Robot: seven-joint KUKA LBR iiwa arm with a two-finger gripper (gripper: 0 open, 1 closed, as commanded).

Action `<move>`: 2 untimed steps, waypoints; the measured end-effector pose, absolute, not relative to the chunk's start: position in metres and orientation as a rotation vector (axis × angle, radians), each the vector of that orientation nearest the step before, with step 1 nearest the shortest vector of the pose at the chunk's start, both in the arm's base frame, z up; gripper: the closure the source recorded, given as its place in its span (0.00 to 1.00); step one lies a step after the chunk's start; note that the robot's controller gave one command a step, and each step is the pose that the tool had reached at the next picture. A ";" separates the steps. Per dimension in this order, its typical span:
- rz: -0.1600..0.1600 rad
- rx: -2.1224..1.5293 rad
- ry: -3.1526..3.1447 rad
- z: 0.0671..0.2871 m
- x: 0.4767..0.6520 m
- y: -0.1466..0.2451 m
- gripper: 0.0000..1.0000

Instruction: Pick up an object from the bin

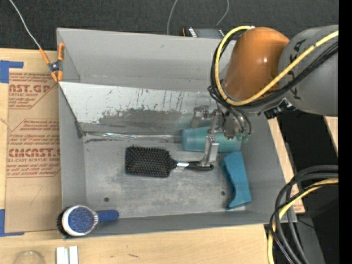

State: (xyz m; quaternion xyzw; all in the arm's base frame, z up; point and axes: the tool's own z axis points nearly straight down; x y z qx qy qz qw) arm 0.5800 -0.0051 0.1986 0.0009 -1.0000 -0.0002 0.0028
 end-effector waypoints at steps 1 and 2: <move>-0.003 -0.194 -3.124 0.065 0.571 0.015 0.00; -0.008 -0.146 -3.127 0.070 0.532 0.085 0.00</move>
Offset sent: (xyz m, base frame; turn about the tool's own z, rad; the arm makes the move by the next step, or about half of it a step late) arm -0.0073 0.0190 -0.1286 0.1267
